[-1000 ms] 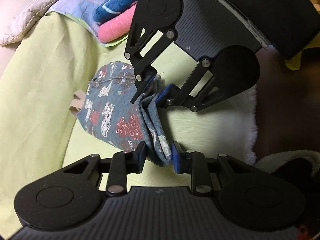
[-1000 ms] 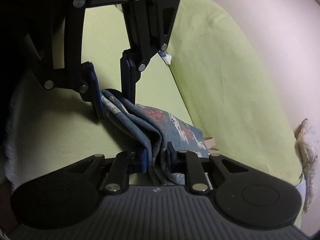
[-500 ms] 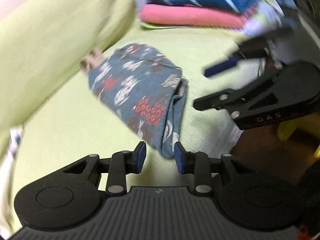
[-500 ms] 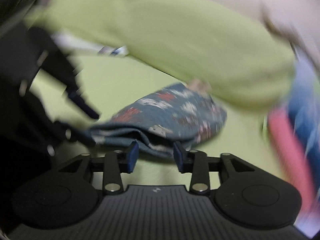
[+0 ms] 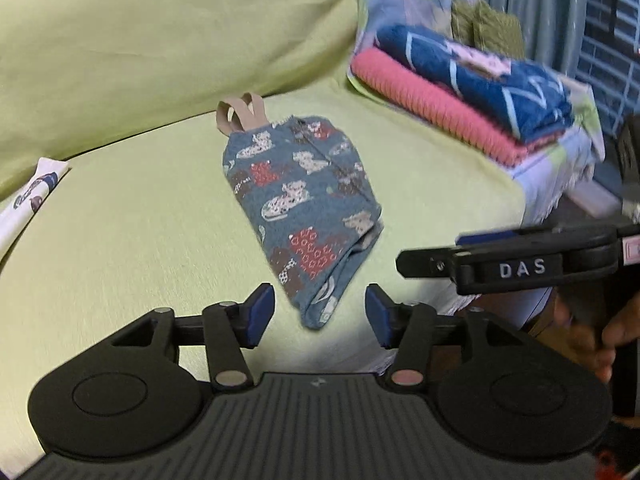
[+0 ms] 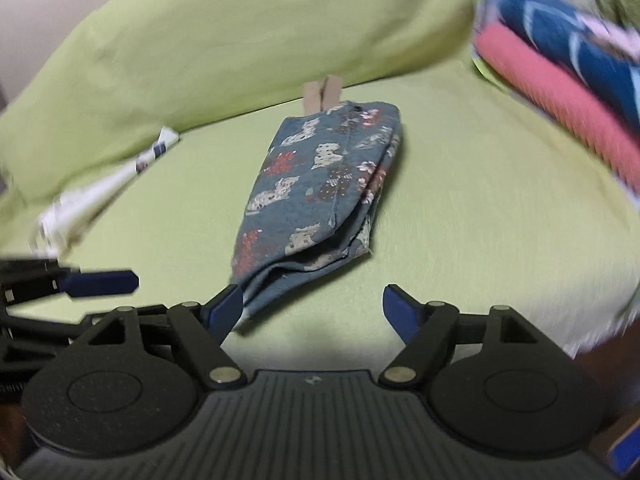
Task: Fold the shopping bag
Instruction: 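Open both grippers and pull them back from the narrow folded bag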
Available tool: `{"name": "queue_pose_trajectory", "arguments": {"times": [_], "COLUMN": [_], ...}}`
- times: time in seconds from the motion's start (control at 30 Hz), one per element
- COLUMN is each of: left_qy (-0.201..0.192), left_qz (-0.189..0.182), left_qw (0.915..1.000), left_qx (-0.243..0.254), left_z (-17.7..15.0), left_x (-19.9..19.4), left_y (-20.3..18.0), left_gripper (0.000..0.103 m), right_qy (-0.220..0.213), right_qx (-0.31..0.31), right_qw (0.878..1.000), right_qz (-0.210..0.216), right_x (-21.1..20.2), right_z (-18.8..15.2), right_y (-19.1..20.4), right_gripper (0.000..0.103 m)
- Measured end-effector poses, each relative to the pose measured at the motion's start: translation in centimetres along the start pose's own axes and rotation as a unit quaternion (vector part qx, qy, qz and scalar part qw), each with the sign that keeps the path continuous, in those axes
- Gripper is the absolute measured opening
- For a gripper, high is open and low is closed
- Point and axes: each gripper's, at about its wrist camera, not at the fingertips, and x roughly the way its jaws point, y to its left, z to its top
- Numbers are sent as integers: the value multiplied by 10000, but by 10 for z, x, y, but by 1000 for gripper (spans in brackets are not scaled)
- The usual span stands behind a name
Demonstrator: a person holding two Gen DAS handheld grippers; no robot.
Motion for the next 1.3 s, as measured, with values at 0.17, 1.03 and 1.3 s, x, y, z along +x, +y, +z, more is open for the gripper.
{"name": "queue_pose_trajectory", "arguments": {"times": [0.17,1.03,1.3], "left_qy": [-86,371,599], "left_qz": [-79,891,819], "left_qw": [9991,9933,9939], "left_qx": [-407,-631,-429], "left_z": [-2,-2,0], "left_x": [-9,2,18], "left_y": [3,-6,-16], "left_gripper": [57,71,71], "right_qy": [49,-199,-273], "right_qx": [428,298,322], "right_qw": [9991,9969,9961], "right_qz": [42,-703,-772], "right_x": [-19,-38,-38], "right_z": [-3,-13,-18], "right_y": [-4,-3,-18], "right_gripper": [83,100,101]}}
